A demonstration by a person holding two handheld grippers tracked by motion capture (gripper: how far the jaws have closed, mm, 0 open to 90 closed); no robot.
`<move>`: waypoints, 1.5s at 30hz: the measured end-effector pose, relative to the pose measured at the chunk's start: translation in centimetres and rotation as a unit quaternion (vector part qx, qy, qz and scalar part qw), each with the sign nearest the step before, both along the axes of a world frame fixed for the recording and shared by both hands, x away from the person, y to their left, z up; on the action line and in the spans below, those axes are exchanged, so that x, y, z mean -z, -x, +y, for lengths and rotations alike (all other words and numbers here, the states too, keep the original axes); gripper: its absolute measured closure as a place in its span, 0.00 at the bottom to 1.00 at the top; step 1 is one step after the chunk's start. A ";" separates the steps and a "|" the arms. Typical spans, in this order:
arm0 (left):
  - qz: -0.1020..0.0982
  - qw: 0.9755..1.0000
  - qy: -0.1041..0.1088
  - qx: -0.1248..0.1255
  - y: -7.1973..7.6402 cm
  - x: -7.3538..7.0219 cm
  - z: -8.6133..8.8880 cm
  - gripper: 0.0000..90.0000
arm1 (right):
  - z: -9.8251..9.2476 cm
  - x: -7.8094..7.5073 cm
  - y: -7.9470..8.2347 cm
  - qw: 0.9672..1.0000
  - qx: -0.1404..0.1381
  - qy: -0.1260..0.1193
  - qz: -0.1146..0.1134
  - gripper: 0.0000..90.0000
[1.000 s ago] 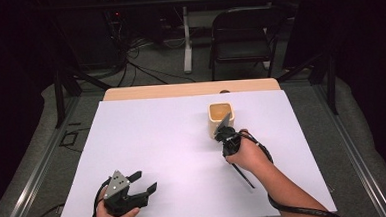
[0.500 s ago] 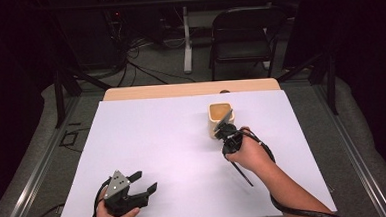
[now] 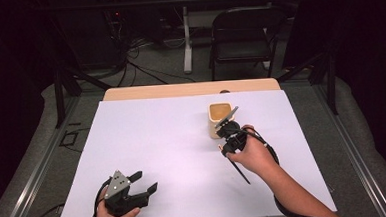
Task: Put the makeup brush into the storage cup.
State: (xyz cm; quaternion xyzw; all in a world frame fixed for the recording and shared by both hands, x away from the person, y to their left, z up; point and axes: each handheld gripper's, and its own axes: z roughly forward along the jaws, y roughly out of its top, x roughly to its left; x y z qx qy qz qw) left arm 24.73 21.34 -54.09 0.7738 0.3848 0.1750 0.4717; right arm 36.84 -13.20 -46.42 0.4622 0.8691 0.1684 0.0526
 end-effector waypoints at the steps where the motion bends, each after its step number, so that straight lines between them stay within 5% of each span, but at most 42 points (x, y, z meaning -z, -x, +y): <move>1: 0.000 1.000 0.000 0.000 0.0 0.0 0.0 0.33 | 0.0 -0.1 0.2 1.000 0.005 -0.004 -0.001 0.93; 20: 0.001 1.000 0.003 -0.001 -0.1 0.1 0.1 0.33 | -0.6 -1.7 2.3 0.995 -0.027 -0.069 -0.069 0.93; 30: 0.004 1.000 0.005 -0.004 -0.2 0.2 0.0 0.33 | -0.8 -1.8 3.5 0.985 -0.039 -0.117 -0.123 0.93; 31: 0.005 1.000 0.007 -0.003 -0.2 0.2 -0.1 0.33 | -0.7 -1.7 3.7 0.982 -0.045 -0.126 -0.135 0.93; 37: 0.011 1.000 0.002 -0.001 -0.2 0.3 -0.1 0.34 | -0.7 -1.4 3.9 0.977 -0.049 -0.154 -0.142 0.93; 42: 0.010 1.000 0.002 -0.004 -0.2 0.2 -0.1 0.34 | -0.6 -1.0 4.4 0.968 -0.056 -0.190 -0.155 0.93; 44: 0.012 1.000 0.007 -0.010 -0.3 0.1 -0.1 0.34 | -0.6 -1.1 4.6 0.961 -0.065 -0.204 -0.173 0.93; 45: 0.012 1.000 0.007 -0.010 -0.3 0.1 -0.1 0.34 | -0.6 -1.1 4.6 0.961 -0.065 -0.204 -0.173 0.93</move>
